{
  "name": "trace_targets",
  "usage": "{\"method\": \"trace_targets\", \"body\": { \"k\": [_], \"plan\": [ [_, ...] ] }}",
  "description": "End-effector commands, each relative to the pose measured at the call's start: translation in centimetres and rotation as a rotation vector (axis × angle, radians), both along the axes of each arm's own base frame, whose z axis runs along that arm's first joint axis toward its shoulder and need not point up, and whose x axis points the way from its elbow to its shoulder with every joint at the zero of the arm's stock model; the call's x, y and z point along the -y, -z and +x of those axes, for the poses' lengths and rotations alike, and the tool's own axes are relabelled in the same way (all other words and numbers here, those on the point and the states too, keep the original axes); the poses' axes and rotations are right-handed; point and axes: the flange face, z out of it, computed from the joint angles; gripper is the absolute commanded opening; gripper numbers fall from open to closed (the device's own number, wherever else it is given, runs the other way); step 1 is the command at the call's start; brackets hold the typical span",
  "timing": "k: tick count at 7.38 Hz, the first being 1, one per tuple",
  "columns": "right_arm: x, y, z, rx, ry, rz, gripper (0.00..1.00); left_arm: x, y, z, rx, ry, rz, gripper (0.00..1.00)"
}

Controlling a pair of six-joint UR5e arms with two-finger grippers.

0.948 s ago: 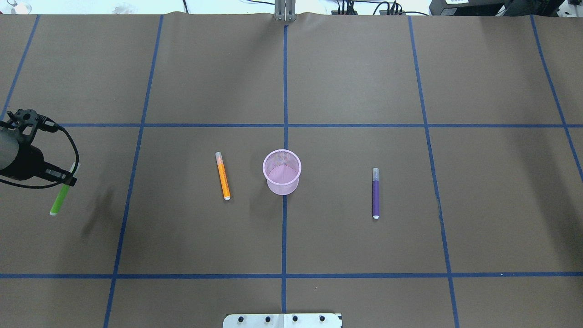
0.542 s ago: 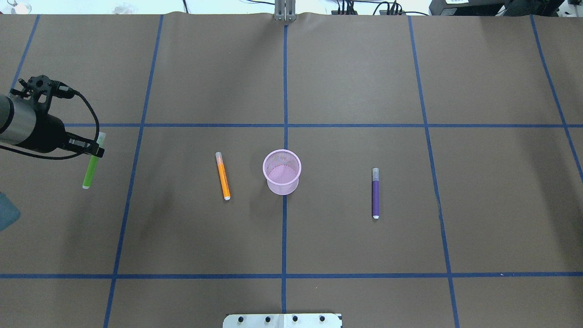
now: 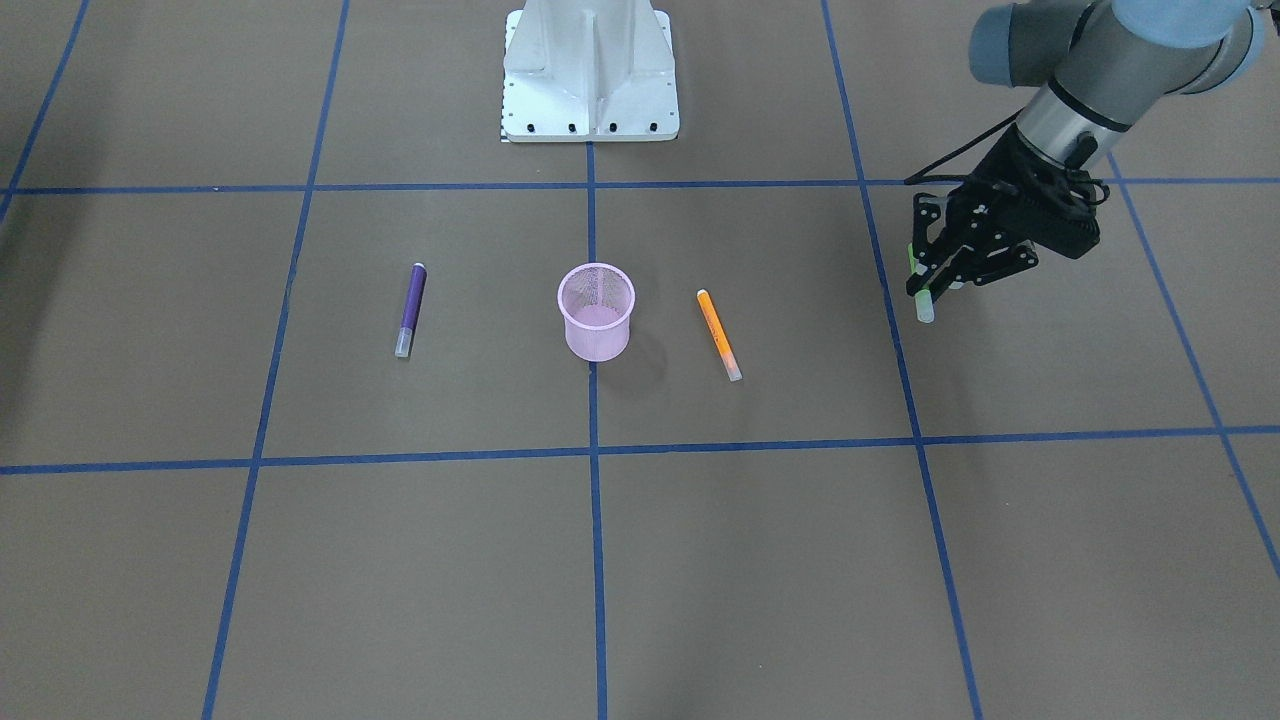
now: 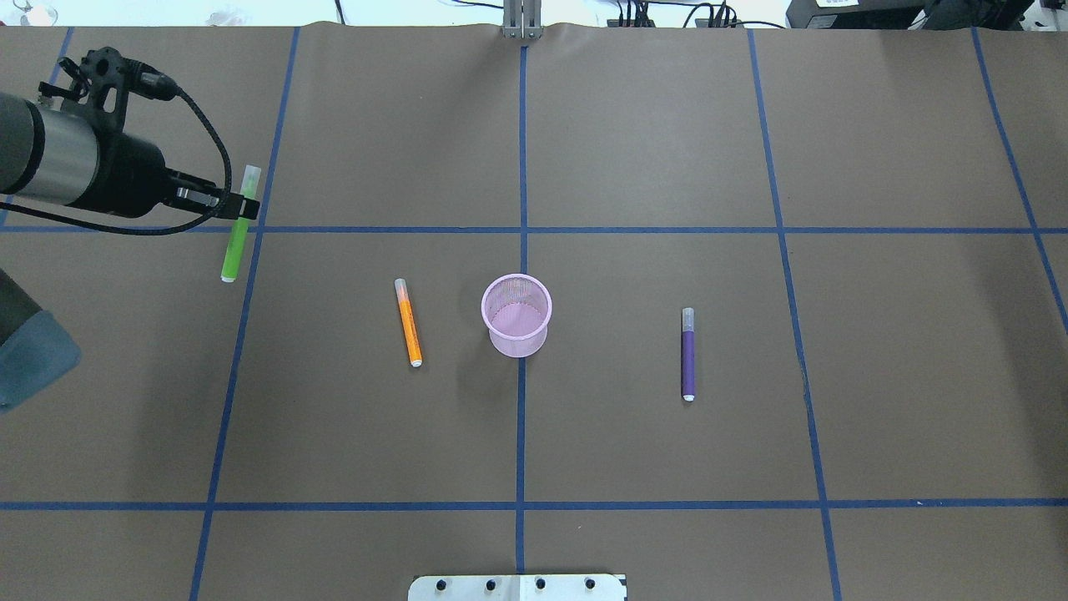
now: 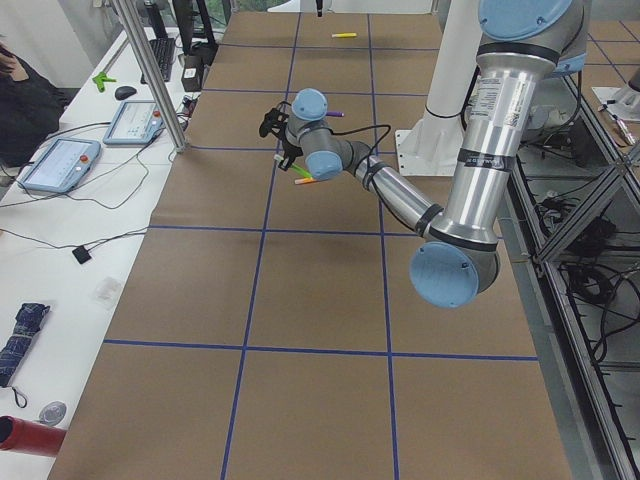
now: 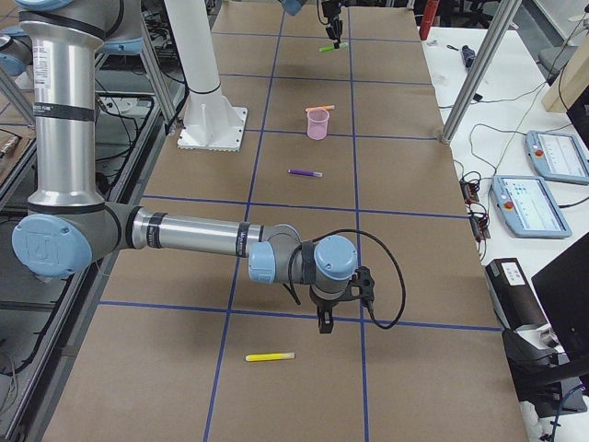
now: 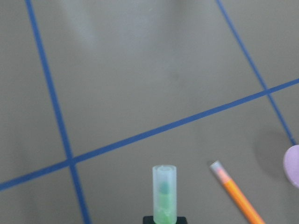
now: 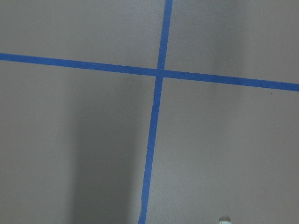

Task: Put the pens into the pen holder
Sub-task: 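Lift the green marker upright with the left gripper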

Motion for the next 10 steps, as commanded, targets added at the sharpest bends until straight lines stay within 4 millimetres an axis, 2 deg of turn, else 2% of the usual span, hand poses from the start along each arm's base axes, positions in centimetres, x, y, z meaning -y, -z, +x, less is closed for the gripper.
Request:
{"method": "trace_targets", "body": {
  "k": [1,2,3,5,8,10],
  "plan": [
    [-1.2,-1.6,0.1,-0.005,0.002,-0.03,1.0,1.2,5.0,0.4,-0.066,0.099,0.129,0.0],
    [-1.9,-2.8,0.1,-0.007,0.004,-0.048,1.0,0.9,5.7,1.8,-0.095,0.086,0.163,0.0],
    [-3.5,-4.4,0.2,-0.015,0.004,-0.016,0.99,1.2,6.6,2.3,-0.105,0.084,0.175,0.0],
    [-5.0,-9.4,0.2,-0.021,0.002,0.004,0.99,1.8,7.0,3.0,-0.106,0.081,0.175,0.0],
    [-5.6,-11.0,-1.0,-0.018,0.032,-0.031,0.99,1.9,7.0,3.8,-0.104,0.072,0.171,0.0],
    [-6.0,-12.2,-2.8,-0.025,0.081,-0.055,0.98,2.0,6.9,3.9,-0.101,0.072,0.17,0.0]
  ]
}}
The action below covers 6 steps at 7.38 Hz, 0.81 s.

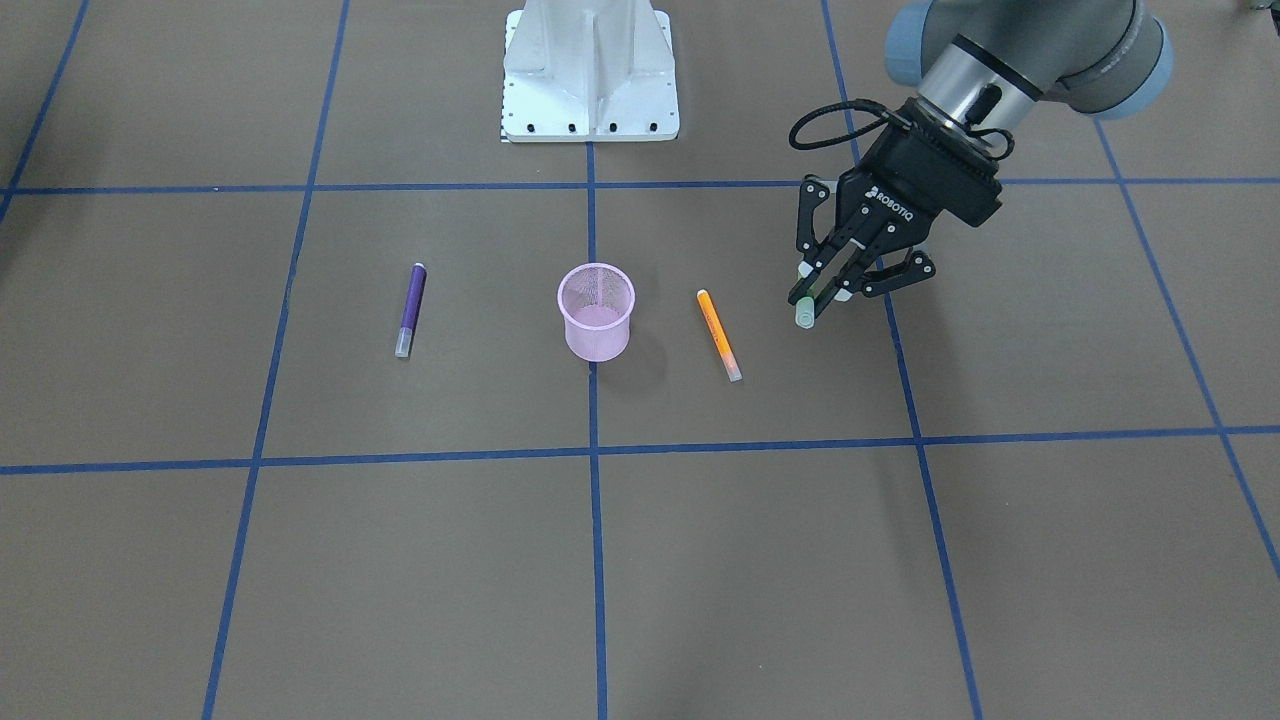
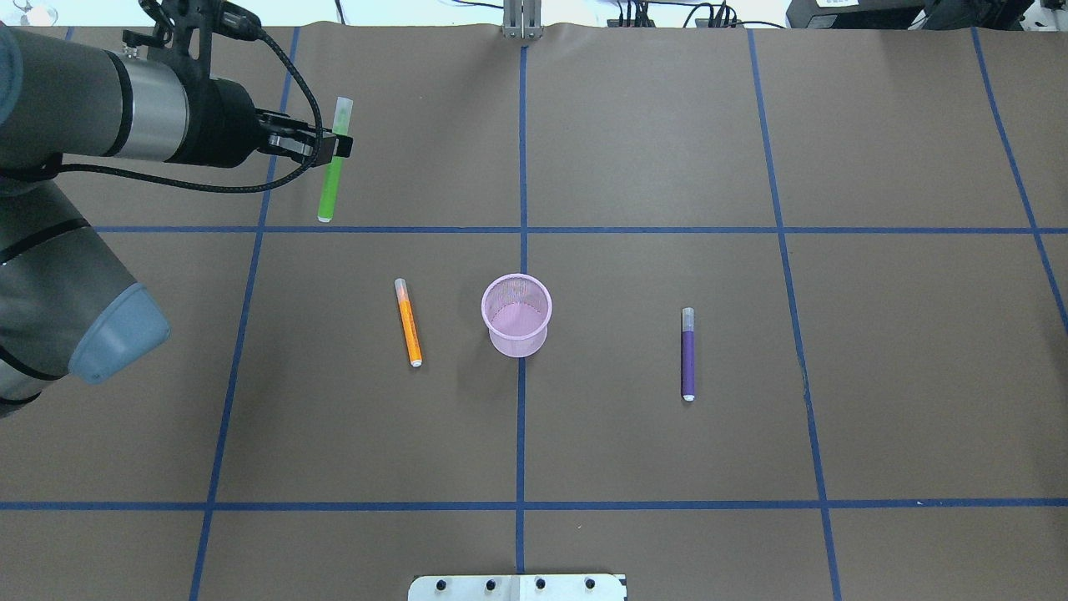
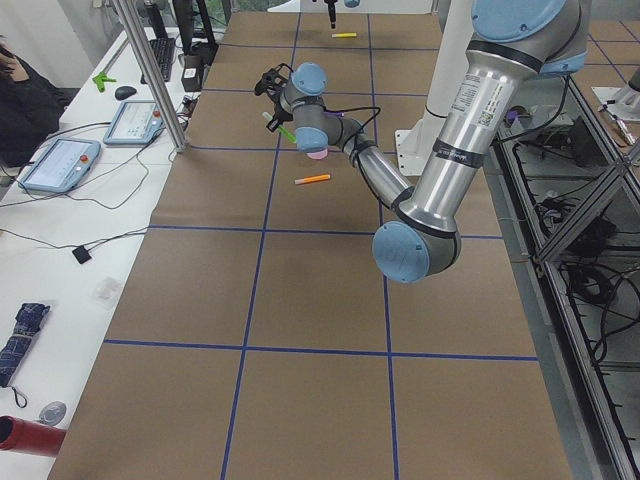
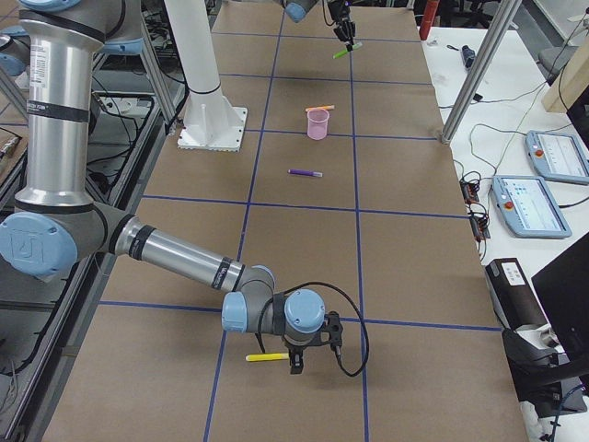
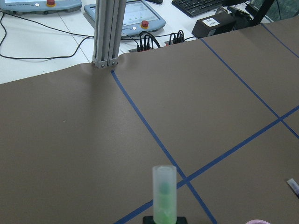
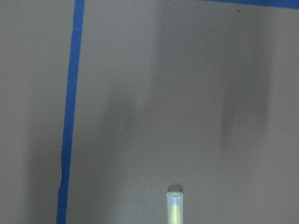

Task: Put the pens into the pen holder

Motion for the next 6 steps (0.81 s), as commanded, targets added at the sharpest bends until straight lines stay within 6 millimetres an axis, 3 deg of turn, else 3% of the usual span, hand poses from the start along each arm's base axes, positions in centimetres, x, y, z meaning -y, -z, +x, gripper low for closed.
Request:
{"method": "trace_targets", "body": {
  "k": [1,4,6],
  "plan": [
    [-0.6,-1.3,-1.6,-0.006,0.048,-0.023,0.98,0.2,-0.3,0.2,0.005,-0.001,-0.005,0.0],
    [-0.6,-2.6,-2.2,-0.061,0.078,-0.001,0.98,0.3,-0.5,0.4,0.01,-0.003,-0.008,0.0],
    [-1.0,-3.3,-2.3,-0.061,0.081,-0.005,0.9,0.4,-0.7,0.5,0.013,-0.003,-0.008,0.0]
  ]
}}
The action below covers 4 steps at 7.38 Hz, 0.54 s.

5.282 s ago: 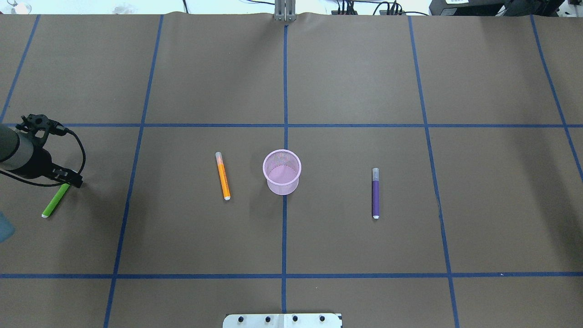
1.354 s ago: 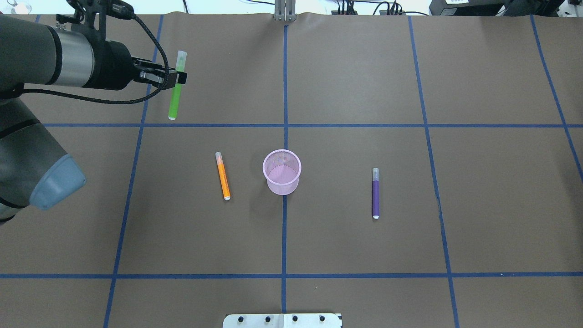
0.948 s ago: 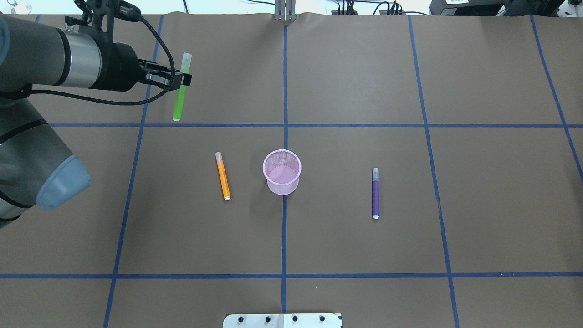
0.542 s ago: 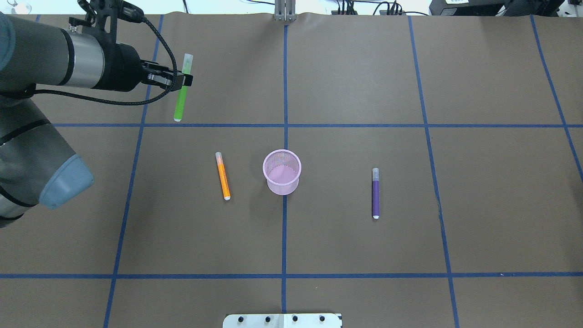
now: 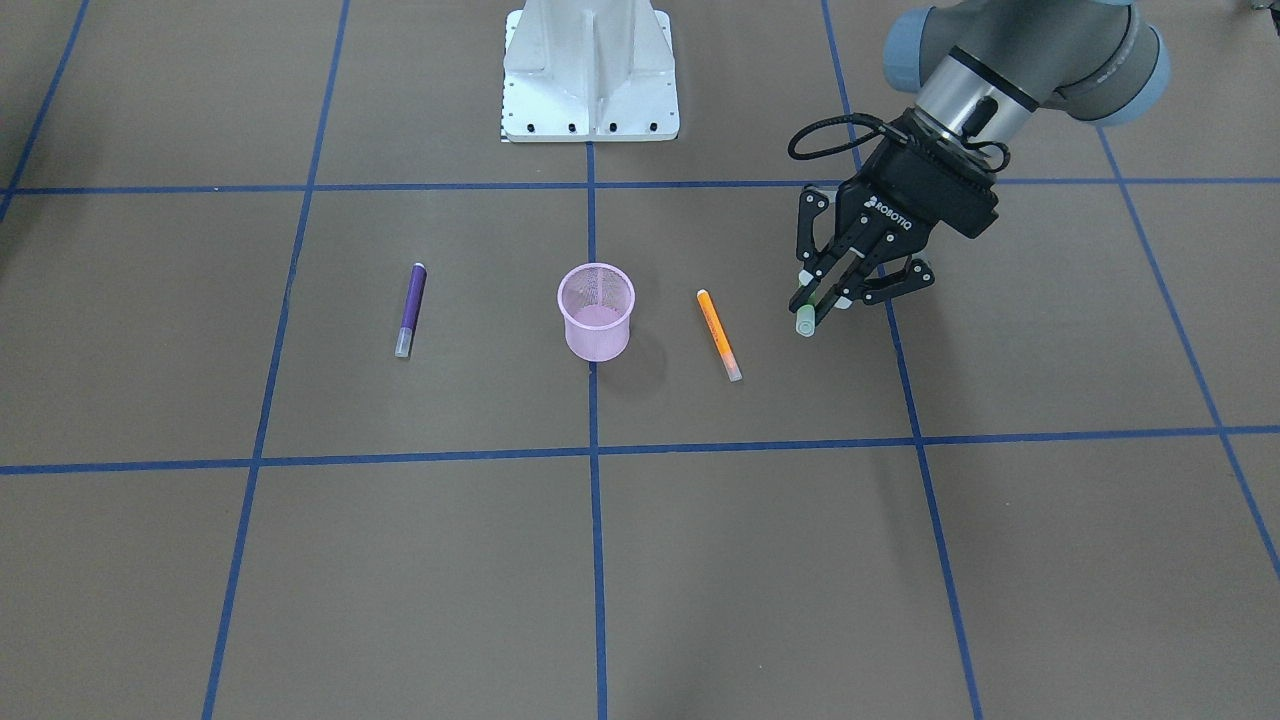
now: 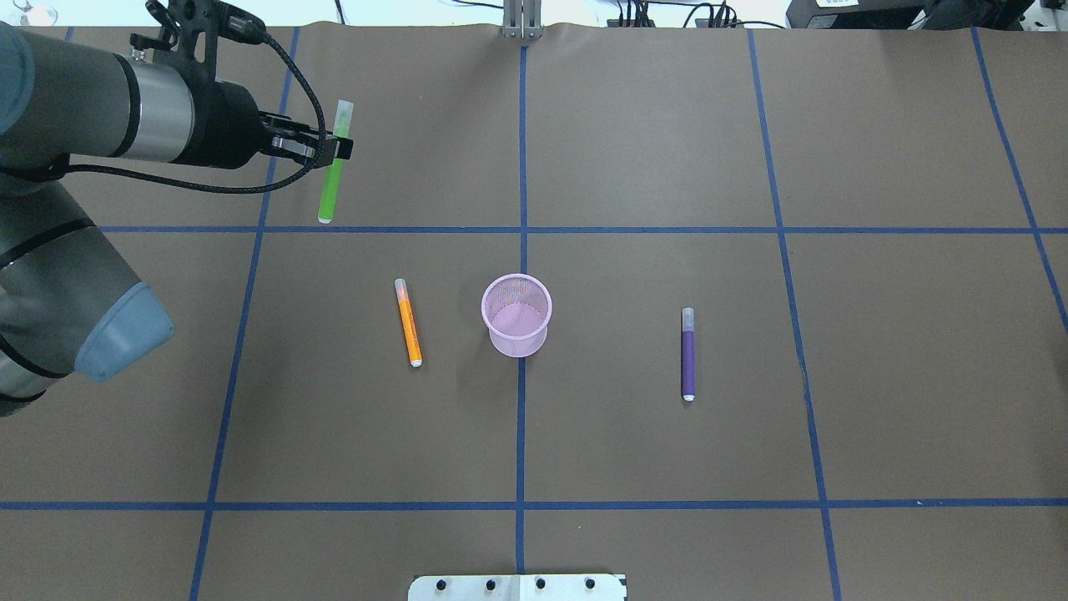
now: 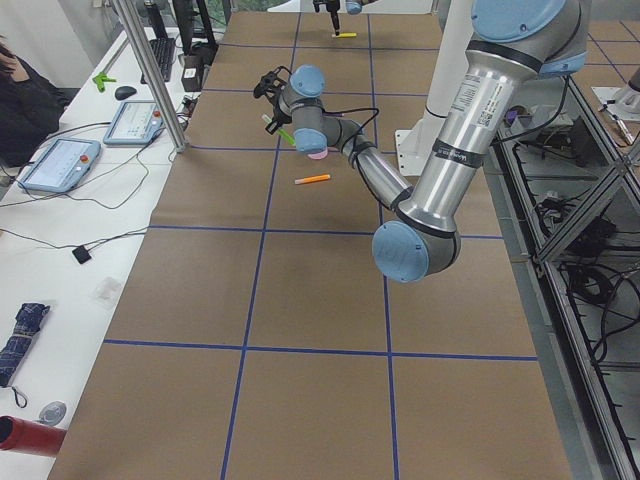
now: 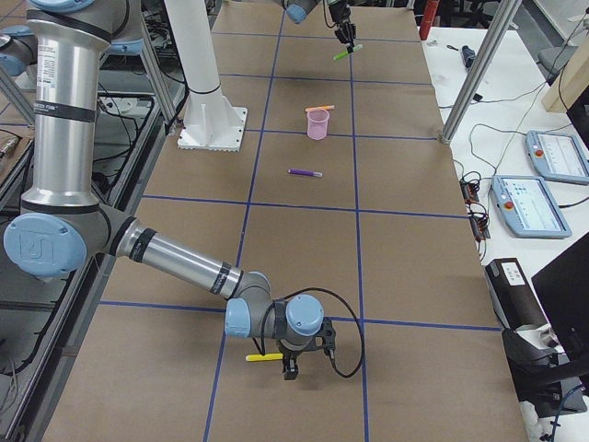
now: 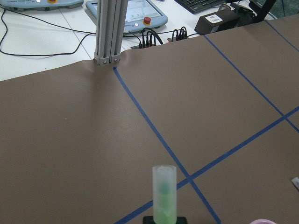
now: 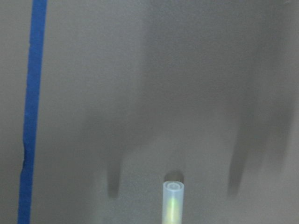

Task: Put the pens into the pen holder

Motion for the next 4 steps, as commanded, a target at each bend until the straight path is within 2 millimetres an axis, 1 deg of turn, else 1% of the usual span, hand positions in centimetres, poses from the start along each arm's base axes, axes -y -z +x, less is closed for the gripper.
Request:
{"method": "trace_targets", "body": {
  "k": [1,2,3,4],
  "plan": [
    [-0.32,-0.66,-0.12,-0.004,0.004,-0.008,0.83,0.08,-0.09,0.01,0.002,0.0,0.0,0.0],
    [-0.36,-0.72,-0.18,-0.003,0.005,-0.01,0.76,0.03,-0.09,0.09,0.003,-0.001,0.001,0.0],
    [-0.4,-0.78,-0.31,-0.002,0.006,-0.013,0.74,0.03,-0.09,0.09,0.003,-0.001,0.001,0.0],
    [-0.43,-0.84,-0.38,-0.001,0.007,-0.015,0.69,0.21,-0.42,0.13,0.007,0.0,-0.002,0.0]
  ]
}}
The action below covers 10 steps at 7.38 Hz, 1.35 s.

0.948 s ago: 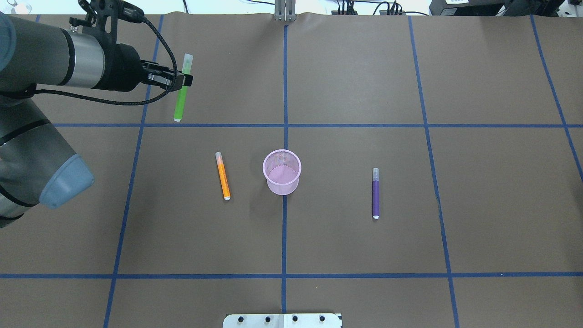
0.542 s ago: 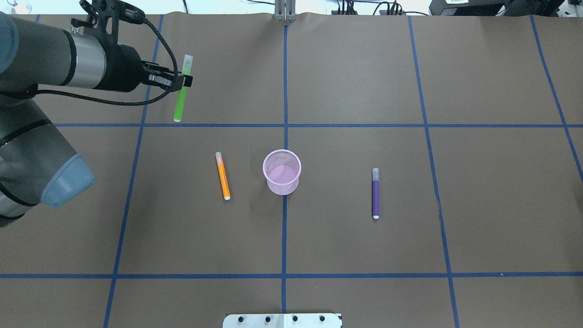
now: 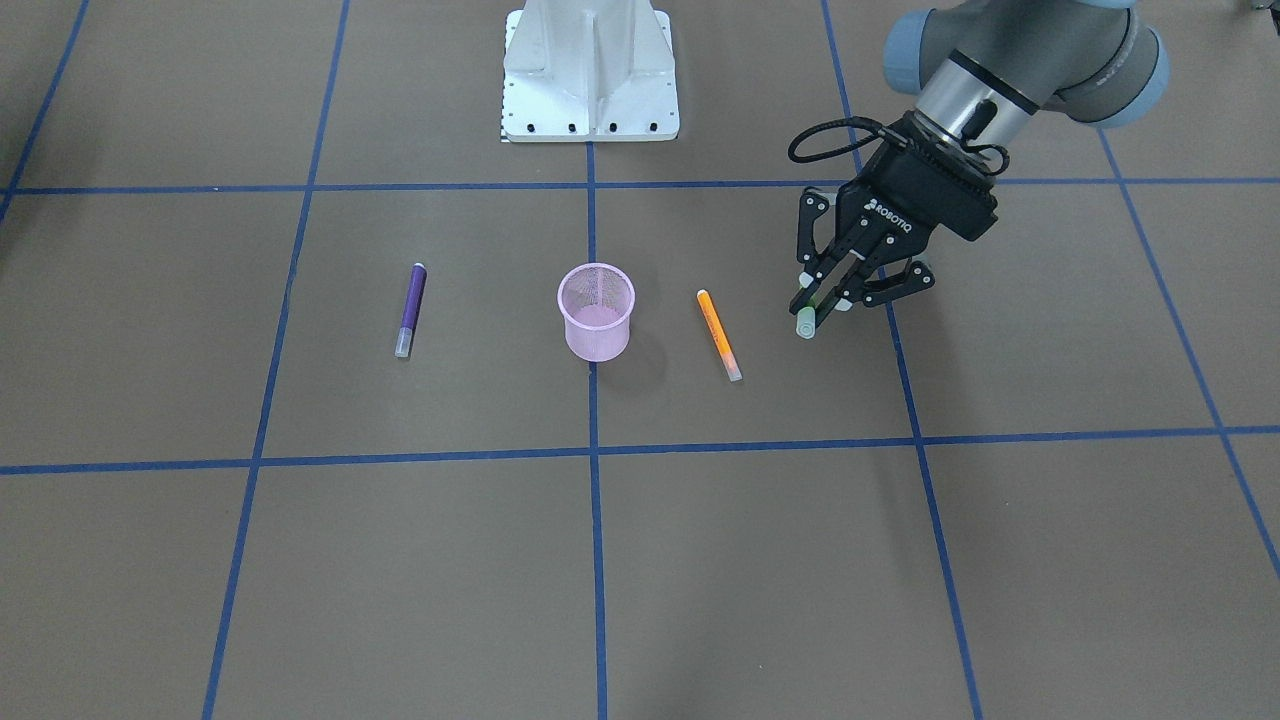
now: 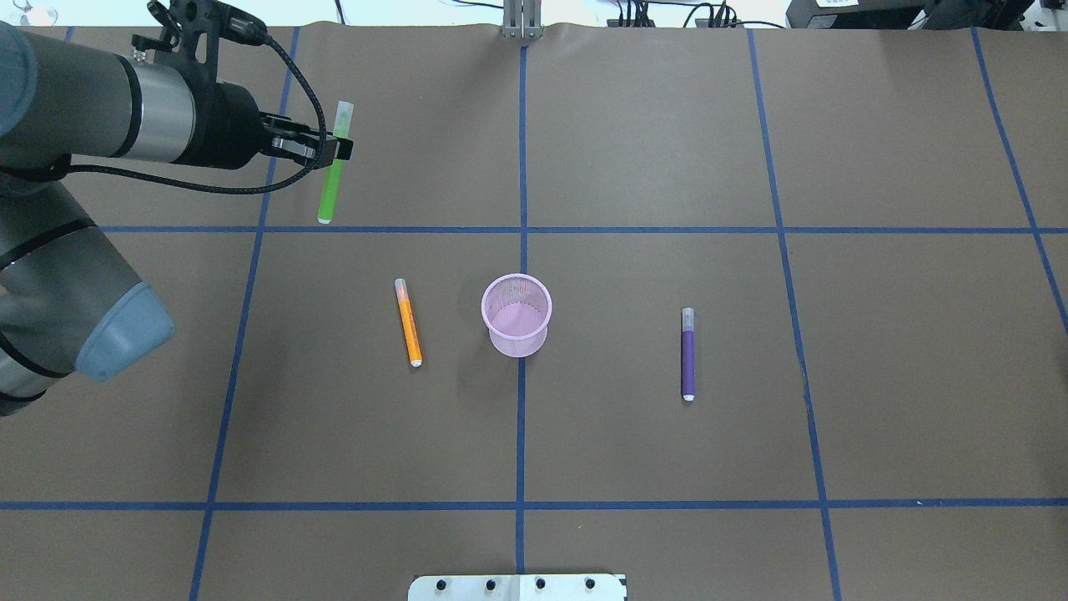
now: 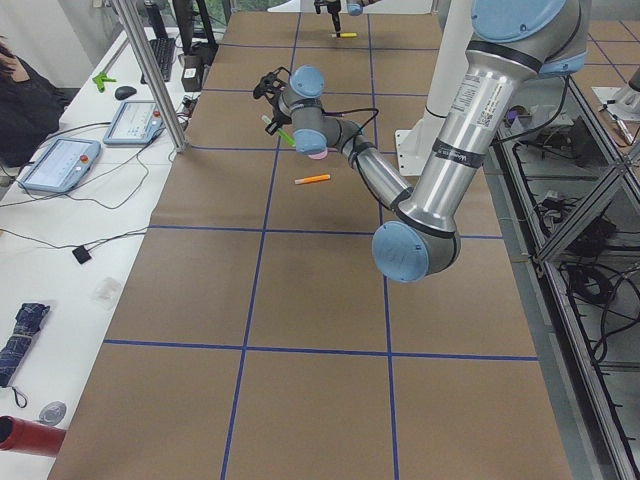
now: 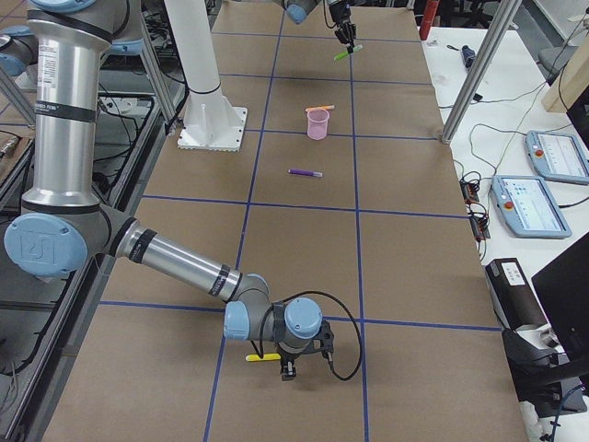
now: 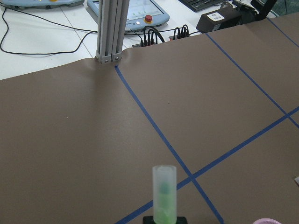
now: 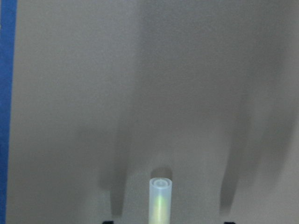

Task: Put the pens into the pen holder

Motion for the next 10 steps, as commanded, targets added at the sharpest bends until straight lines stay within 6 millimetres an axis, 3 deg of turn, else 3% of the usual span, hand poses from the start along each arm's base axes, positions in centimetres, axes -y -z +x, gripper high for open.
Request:
{"method": "trace_targets", "body": {
  "k": [1,3,4,5,6,10],
  "plan": [
    [-0.1,-0.2,-0.2,0.002,0.002,-0.007,0.63,0.1,-0.2,0.0,0.003,0.001,-0.001,0.0],
    [-0.1,-0.2,-0.3,0.002,0.004,-0.009,0.54,0.2,-0.2,0.1,0.004,0.0,-0.001,0.0],
    [-0.1,-0.2,-0.3,0.002,0.004,-0.009,0.42,0.2,-0.3,0.1,0.005,0.0,-0.002,0.0],
    [-0.1,-0.2,-0.3,0.003,0.004,-0.009,0.26,0.1,-0.3,0.1,0.005,-0.001,-0.002,0.0],
    [-0.1,-0.2,-0.3,0.005,0.004,-0.007,0.0,0.1,-0.3,0.1,0.006,-0.001,-0.003,0.0],
    [0.8,1.1,-0.5,0.012,0.005,0.024,0.0,0.4,0.7,0.4,-0.004,-0.001,0.008,0.0]
  ]
}}
